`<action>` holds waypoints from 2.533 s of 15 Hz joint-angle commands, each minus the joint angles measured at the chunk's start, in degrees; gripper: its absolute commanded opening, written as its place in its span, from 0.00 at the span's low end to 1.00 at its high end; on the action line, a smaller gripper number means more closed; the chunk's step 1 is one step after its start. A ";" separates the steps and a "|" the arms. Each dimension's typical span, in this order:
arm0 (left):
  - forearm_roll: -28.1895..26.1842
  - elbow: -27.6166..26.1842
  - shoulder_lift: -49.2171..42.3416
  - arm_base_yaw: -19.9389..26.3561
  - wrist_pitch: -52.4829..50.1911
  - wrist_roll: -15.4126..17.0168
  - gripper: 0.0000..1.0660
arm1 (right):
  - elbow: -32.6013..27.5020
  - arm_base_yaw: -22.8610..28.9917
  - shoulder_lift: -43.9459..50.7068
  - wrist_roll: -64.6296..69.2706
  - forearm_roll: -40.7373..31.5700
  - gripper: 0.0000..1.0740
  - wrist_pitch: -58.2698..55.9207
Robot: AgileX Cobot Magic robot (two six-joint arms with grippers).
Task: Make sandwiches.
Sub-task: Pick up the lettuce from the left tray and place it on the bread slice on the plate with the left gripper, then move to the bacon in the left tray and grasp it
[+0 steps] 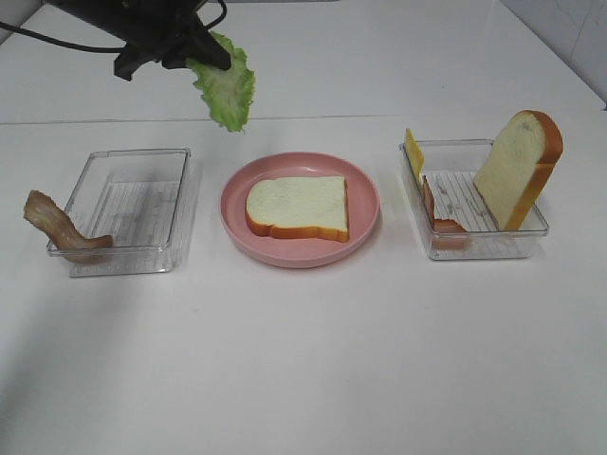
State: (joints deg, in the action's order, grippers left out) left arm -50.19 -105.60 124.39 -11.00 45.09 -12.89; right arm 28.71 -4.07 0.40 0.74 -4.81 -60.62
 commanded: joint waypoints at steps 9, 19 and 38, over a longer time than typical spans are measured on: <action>-6.88 -0.17 6.25 -9.80 -3.50 -0.34 0.00 | -0.17 -0.40 0.69 -0.40 -0.23 0.70 0.29; -2.92 -0.17 12.43 -11.57 -5.79 -0.17 0.00 | -0.17 -0.40 0.69 -0.40 -0.23 0.70 0.29; 39.30 -0.92 -7.91 -7.91 9.85 18.39 0.84 | -0.17 -0.40 0.69 -0.40 -0.23 0.70 0.29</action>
State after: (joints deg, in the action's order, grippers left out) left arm -10.89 -106.23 116.14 -18.16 55.98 4.98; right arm 28.71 -4.07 0.40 0.74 -4.81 -60.62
